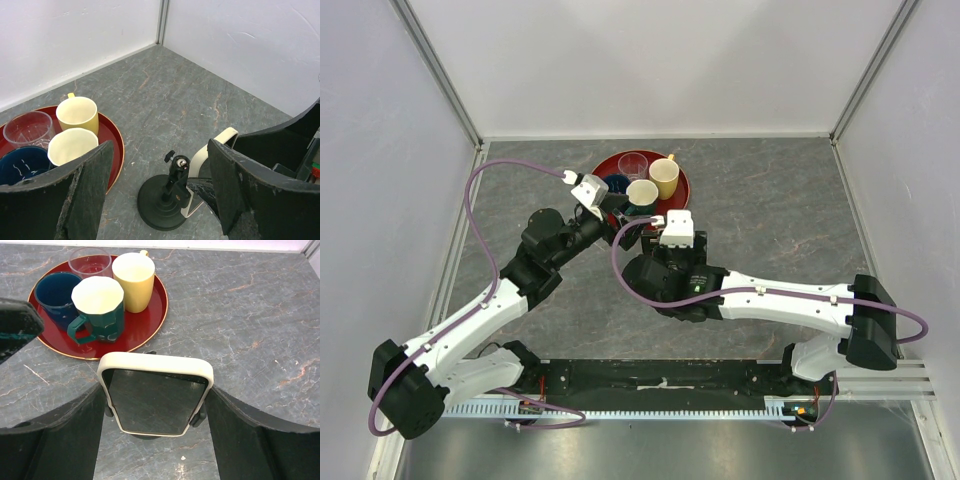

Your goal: Place the phone on the phone stand

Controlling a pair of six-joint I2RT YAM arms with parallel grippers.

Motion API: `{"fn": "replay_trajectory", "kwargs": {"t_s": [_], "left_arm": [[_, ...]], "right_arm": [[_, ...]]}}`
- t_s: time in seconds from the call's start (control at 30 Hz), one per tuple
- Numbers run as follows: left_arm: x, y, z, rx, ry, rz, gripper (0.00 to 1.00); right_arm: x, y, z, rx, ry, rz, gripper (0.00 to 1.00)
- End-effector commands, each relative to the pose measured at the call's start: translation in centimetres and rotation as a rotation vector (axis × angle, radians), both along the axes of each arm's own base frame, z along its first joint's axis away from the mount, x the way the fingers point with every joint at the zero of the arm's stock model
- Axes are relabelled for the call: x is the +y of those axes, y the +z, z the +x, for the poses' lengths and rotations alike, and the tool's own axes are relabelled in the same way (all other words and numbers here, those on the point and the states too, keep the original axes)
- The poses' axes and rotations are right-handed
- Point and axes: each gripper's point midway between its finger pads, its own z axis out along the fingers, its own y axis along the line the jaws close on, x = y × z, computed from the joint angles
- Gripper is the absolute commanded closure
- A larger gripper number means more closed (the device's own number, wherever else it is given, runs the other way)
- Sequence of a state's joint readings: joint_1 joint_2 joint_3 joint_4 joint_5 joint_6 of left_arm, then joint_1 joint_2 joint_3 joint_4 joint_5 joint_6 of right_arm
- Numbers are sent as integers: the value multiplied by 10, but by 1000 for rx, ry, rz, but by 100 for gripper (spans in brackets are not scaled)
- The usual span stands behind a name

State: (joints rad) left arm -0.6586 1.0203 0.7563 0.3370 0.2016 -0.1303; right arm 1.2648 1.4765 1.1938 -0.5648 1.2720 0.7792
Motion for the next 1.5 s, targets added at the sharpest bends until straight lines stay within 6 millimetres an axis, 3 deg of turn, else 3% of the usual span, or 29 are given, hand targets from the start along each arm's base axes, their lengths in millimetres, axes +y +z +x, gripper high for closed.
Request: {"fn": "replay_trajectory", "kwargs": {"t_s": [0.0,0.13,0.3,0.4,0.53,0.77,0.9,0.93,1.17,1.47], "left_arm": [[0,21,2,-36,13,-40,19],[-1,22,1,-37,10,-41,19],[-2,21,0,-31,1,-42,19],[-2,21,0,-31,1,-44,19],[-2,20,1,-28,3,-42,19],[-2,21,0,-32,3,-43,19],[-2,22,-1,-33,0,-44,19],[-3,21,-2,-32,-3,-45,19],[-5,23,-4,-32,-16,-48,19],[-8,21,-6,-30,-28,-44,19]], "right_arm": [[-3,-7,-1,16,23,-110,99],[-6,-14,-3,35,39,-134,100],[-9,-14,-1,57,70,-43,100],[-8,-2,5,51,112,78,100],[-22,33,16,-3,110,191,100],[-82,82,61,-97,-21,171,100],[-104,96,82,-135,-65,119,100],[-101,100,88,-152,-41,137,100],[-139,102,142,-212,-85,131,100],[-154,102,200,-260,-85,128,100]]}}
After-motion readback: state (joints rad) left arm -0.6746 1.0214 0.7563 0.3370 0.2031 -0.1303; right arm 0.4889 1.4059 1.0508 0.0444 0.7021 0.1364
